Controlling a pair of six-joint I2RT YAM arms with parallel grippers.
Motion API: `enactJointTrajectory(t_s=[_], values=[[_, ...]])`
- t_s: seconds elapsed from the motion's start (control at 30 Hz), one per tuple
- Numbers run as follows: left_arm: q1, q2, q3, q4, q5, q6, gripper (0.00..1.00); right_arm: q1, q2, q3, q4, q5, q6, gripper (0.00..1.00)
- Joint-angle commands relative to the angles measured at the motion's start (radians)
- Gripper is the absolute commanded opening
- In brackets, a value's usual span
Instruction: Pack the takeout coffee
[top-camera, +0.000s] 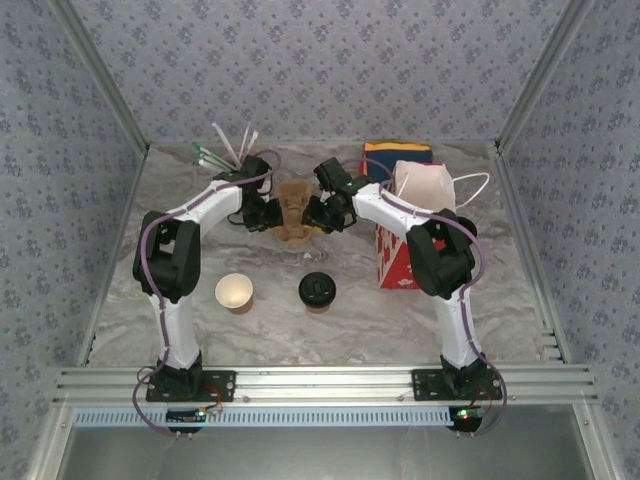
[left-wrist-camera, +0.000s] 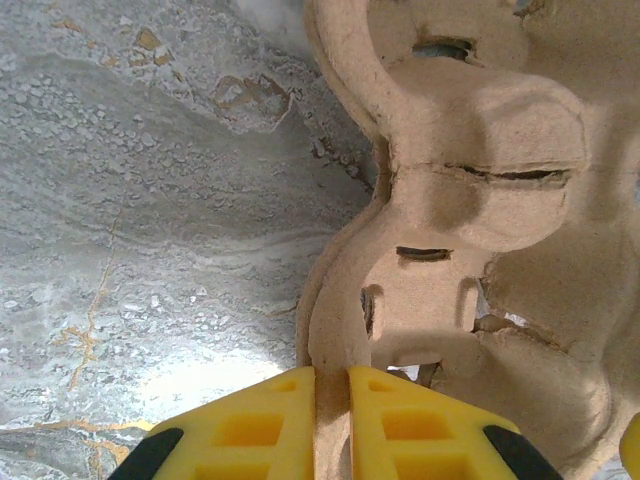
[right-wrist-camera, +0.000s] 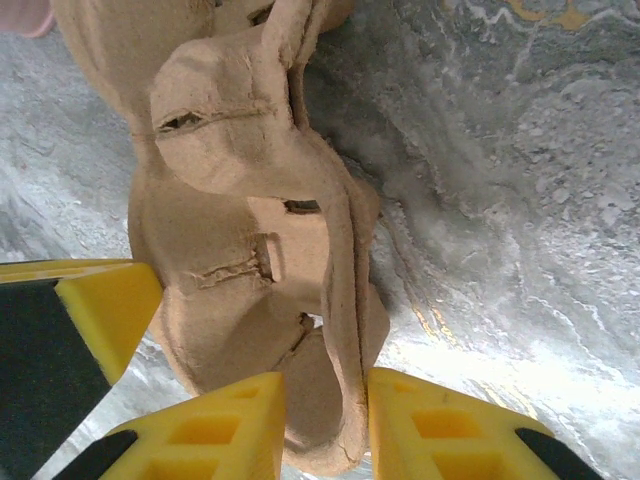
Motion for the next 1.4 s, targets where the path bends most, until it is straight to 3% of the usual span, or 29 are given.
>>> enactJointTrajectory(t_s=[0.0,1.37], values=[[-0.009,-0.032,-0.001,0.012,0.036,-0.010,0.14,-0.002,-0.013,-0.025,0.076,-0.065,0.033,0.28],[0.026,-0.068,-0.040,0.016,0.028,-0.013,0.12,0.005,0.016,0.050,-0.037,0.041,0.011,0.35]])
